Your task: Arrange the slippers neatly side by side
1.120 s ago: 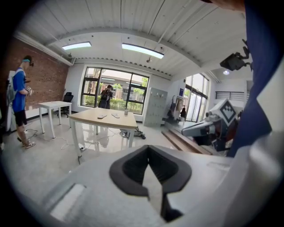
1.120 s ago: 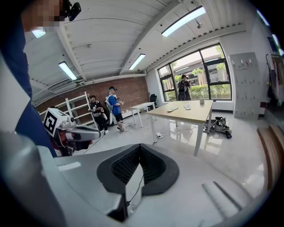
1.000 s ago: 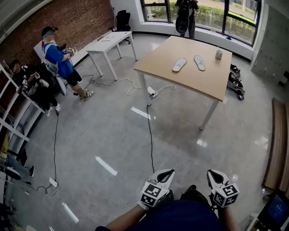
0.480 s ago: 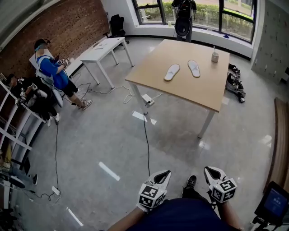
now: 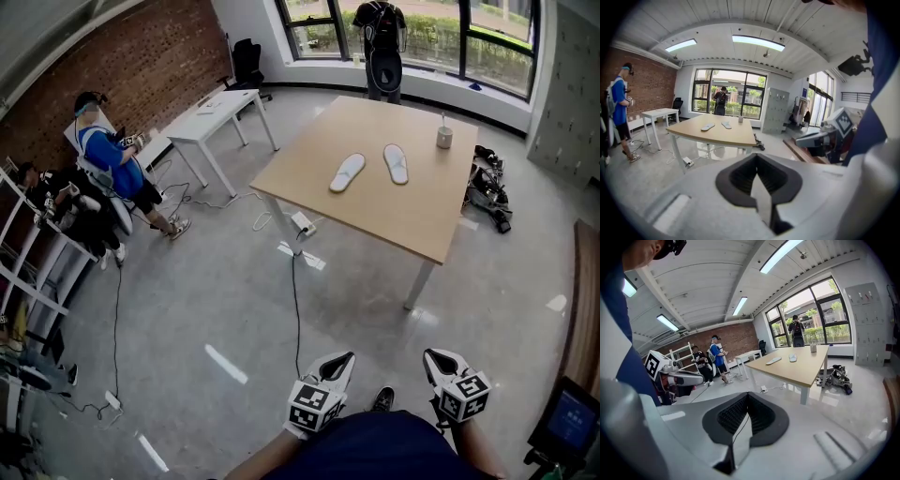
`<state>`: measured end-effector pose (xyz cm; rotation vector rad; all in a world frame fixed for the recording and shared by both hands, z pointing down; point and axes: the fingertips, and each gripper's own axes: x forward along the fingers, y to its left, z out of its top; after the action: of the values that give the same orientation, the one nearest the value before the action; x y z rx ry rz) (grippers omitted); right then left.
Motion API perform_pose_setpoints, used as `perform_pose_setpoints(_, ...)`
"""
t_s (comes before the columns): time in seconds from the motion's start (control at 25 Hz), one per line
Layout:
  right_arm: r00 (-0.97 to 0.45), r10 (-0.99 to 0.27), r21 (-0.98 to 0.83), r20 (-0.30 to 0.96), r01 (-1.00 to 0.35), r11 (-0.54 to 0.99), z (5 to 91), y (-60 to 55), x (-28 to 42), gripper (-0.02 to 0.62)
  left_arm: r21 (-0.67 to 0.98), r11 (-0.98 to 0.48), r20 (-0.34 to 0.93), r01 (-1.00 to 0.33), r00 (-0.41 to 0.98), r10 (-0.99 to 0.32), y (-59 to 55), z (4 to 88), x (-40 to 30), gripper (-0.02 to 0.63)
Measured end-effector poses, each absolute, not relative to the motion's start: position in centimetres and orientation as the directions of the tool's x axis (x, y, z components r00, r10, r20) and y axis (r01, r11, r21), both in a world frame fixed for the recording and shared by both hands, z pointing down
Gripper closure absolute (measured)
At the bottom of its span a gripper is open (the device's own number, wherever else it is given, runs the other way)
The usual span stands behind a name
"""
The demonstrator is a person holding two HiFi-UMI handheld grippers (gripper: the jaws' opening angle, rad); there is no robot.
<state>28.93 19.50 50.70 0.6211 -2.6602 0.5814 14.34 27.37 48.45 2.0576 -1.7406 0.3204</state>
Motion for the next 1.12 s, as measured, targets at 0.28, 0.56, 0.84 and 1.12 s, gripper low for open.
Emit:
perform_pose_setpoints(0.28,-0.862,-0.313,-0.312,0.399,-0.449,0.837,51.0,15.6,28.6,0.591,0.167,-0.096,0.43,-0.981,0.16,-0.888,23.8,47.4,14.8,0.601)
perform_pose_setpoints(0.56,-0.87,-0.273,-0.322,0.411,-0.419,0.849,51.8,14.4,26.7,0.591,0.186,-0.044,0.442,-0.981,0.124,-0.889,22.4,48.1,12.9,0.601)
perform_pose_setpoints(0.84,-0.848,-0.298,-0.306,0.439,-0.452,0.838,53.2,8.5,24.6,0.59,0.174,-0.076,0.444,-0.982,0.147,-0.884,16.7,49.4,10.3,0.601)
perform_pose_setpoints(1.12,-0.822,-0.348,-0.288,0.451,-0.503,0.815,53.2,2.4,18.7,0.59,0.192,-0.101,0.438,-0.976,0.177,-0.882,11.5,50.3,3.2,0.601)
